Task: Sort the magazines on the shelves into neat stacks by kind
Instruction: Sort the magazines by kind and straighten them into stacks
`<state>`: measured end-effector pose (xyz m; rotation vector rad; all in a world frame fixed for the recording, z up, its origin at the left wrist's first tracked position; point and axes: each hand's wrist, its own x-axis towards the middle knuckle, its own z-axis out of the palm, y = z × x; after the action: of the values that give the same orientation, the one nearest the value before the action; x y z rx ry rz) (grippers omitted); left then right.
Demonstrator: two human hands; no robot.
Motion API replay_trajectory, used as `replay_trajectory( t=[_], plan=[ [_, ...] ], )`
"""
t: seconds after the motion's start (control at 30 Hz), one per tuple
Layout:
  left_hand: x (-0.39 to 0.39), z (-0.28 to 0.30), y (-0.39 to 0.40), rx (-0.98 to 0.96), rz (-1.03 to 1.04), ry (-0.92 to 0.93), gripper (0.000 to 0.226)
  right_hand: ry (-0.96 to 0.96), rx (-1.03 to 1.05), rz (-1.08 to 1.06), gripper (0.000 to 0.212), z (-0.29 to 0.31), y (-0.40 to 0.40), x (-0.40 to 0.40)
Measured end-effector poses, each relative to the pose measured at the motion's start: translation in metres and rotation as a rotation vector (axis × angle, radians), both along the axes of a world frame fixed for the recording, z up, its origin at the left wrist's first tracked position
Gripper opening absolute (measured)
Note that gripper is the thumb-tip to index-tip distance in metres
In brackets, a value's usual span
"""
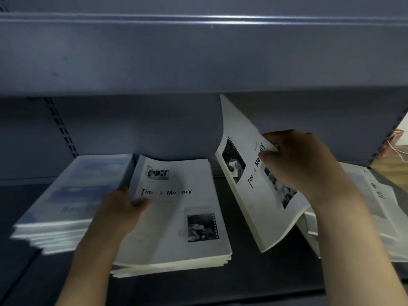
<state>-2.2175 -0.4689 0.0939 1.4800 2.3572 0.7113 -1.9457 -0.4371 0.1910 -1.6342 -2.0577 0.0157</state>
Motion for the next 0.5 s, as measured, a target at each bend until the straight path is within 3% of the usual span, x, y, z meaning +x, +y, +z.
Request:
replay_trajectory(
  t=[0.13, 0.23, 0.5],
  plan=[
    [0.012, 0.003, -0.005, 0.057, -0.02, 0.231, 0.026, 0.026, 0.015, 0.003, 0.013, 0.006, -0.005, -0.007],
    [0.016, -0.002, -0.005, 0.041, -0.046, 0.366, 0.035, 0.092, -0.012, 0.015, 0.012, 0.014, -0.01, -0.01],
    [0.006, -0.007, 0.001, 0.074, -0.238, 0.356, 0.02, 0.346, -0.11, 0.075, 0.018, 0.033, -0.023, -0.014]
  ],
)
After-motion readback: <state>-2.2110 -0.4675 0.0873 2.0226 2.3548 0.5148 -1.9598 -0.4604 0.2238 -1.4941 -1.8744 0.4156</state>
